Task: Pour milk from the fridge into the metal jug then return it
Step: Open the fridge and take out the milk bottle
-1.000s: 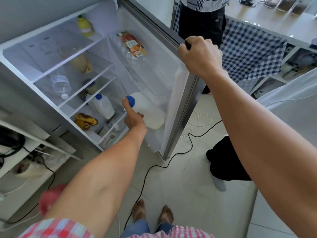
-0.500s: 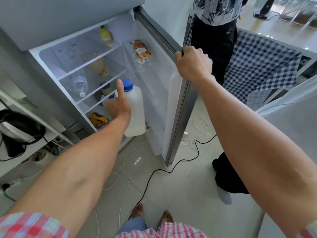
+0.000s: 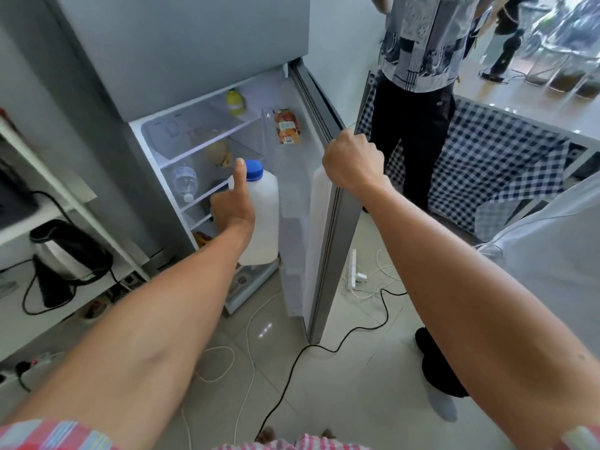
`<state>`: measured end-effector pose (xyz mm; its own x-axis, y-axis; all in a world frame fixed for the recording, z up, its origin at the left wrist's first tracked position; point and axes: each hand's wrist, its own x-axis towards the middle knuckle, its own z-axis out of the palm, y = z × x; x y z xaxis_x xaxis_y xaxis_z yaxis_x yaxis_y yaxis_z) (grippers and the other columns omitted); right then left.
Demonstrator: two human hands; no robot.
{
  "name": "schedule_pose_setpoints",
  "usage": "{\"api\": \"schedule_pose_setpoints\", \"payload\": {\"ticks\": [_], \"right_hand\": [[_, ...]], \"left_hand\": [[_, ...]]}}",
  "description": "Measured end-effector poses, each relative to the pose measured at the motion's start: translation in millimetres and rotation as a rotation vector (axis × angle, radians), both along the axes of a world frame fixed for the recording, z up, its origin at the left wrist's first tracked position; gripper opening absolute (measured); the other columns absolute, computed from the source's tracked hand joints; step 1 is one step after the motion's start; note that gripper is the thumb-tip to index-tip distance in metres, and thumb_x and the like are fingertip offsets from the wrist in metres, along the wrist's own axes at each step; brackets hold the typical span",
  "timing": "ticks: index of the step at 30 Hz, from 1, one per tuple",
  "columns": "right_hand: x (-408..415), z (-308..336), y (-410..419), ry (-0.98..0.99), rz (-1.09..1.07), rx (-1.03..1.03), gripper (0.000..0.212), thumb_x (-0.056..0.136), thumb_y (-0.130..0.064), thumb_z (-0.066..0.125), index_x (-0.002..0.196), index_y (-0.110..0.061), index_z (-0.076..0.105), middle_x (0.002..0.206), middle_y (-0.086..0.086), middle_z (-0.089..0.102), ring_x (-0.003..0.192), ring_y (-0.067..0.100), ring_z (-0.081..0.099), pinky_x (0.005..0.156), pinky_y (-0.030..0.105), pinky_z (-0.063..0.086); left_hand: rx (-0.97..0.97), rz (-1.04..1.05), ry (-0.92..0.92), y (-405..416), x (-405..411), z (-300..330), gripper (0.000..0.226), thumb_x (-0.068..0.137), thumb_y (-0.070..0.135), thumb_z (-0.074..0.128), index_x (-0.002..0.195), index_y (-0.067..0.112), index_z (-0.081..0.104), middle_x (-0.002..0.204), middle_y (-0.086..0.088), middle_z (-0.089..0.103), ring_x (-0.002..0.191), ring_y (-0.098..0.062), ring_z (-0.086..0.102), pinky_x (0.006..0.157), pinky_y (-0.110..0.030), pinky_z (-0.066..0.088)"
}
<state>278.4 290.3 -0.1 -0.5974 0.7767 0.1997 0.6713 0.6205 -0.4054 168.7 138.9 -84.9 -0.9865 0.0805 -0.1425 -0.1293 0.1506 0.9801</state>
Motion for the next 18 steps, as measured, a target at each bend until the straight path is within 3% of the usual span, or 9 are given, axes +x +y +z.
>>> {"api": "schedule_pose_setpoints", "payload": {"ticks": [3, 5, 8, 11, 13, 16, 18], "right_hand": [[-19, -6, -27, 0.064, -0.027, -0.002, 0.03, 0.1, -0.022, 0.04, 0.115, -0.002, 0.058, 0.094, 0.008, 0.052, 0.084, 0.029, 0.048, 0.075, 0.036, 0.033], [-34, -9, -44, 0.114, -0.029, -0.043, 0.033, 0.098, -0.026, 0.04, 0.111, -0.003, 0.059, 0.094, 0.008, 0.055, 0.086, 0.03, 0.052, 0.075, 0.037, 0.035], [-54, -11, -65, 0.173, 0.005, -0.094, 0.029, 0.093, -0.031, 0.04, 0.098, -0.008, 0.057, 0.086, 0.006, 0.057, 0.082, 0.032, 0.054, 0.073, 0.037, 0.035], [-71, -13, -82, 0.213, 0.059, -0.11, 0.026, 0.092, -0.033, 0.042, 0.076, -0.013, 0.05, 0.073, 0.002, 0.051, 0.071, 0.029, 0.052, 0.068, 0.037, 0.037], [-84, -18, -88, 0.252, 0.104, -0.138, 0.03, 0.093, -0.035, 0.042, 0.076, -0.013, 0.053, 0.082, 0.005, 0.057, 0.078, 0.03, 0.057, 0.069, 0.037, 0.041], [-105, -25, -89, 0.327, 0.182, -0.263, 0.031, 0.094, -0.038, 0.044, 0.088, -0.012, 0.06, 0.107, 0.004, 0.06, 0.094, 0.026, 0.056, 0.078, 0.036, 0.04], [-121, -32, -89, 0.324, 0.275, -0.237, 0.027, 0.094, -0.034, 0.048, 0.092, -0.012, 0.063, 0.114, 0.001, 0.06, 0.101, 0.023, 0.056, 0.078, 0.033, 0.038]], "left_hand": [[0.028, 0.049, 0.027, -22, -20, 3, 0.054, 0.082, 0.081, 0.053, 0.081, 0.027, 0.055, 0.097, -0.003, 0.067, 0.089, -0.019, 0.063, 0.086, -0.036, 0.053], [0.034, 0.066, 0.0, -38, -32, 3, 0.079, 0.07, 0.091, 0.051, 0.1, 0.019, 0.066, 0.103, -0.005, 0.07, 0.095, -0.023, 0.065, 0.09, -0.041, 0.055], [0.048, 0.087, -0.011, -60, -48, 5, 0.094, 0.07, 0.09, 0.052, 0.112, 0.008, 0.07, 0.105, -0.012, 0.071, 0.083, -0.02, 0.063, 0.074, -0.033, 0.052], [0.054, 0.117, -0.026, -78, -64, 10, 0.086, 0.076, 0.086, 0.052, 0.091, 0.003, 0.068, 0.085, -0.01, 0.065, 0.068, -0.018, 0.054, 0.06, -0.029, 0.041], [0.043, 0.17, -0.04, -87, -72, 13, 0.076, 0.081, 0.084, 0.05, 0.076, 0.009, 0.061, 0.079, -0.003, 0.061, 0.069, -0.02, 0.057, 0.058, -0.029, 0.039], [0.011, 0.234, -0.038, -101, -87, 14, 0.086, 0.081, 0.086, 0.041, 0.087, 0.005, 0.068, 0.094, -0.011, 0.07, 0.087, -0.031, 0.066, 0.063, -0.032, 0.04], [0.014, 0.291, -0.044, -108, -95, 15, 0.084, 0.081, 0.083, 0.043, 0.086, 0.004, 0.069, 0.091, -0.014, 0.071, 0.087, -0.033, 0.067, 0.064, -0.033, 0.041]]}}
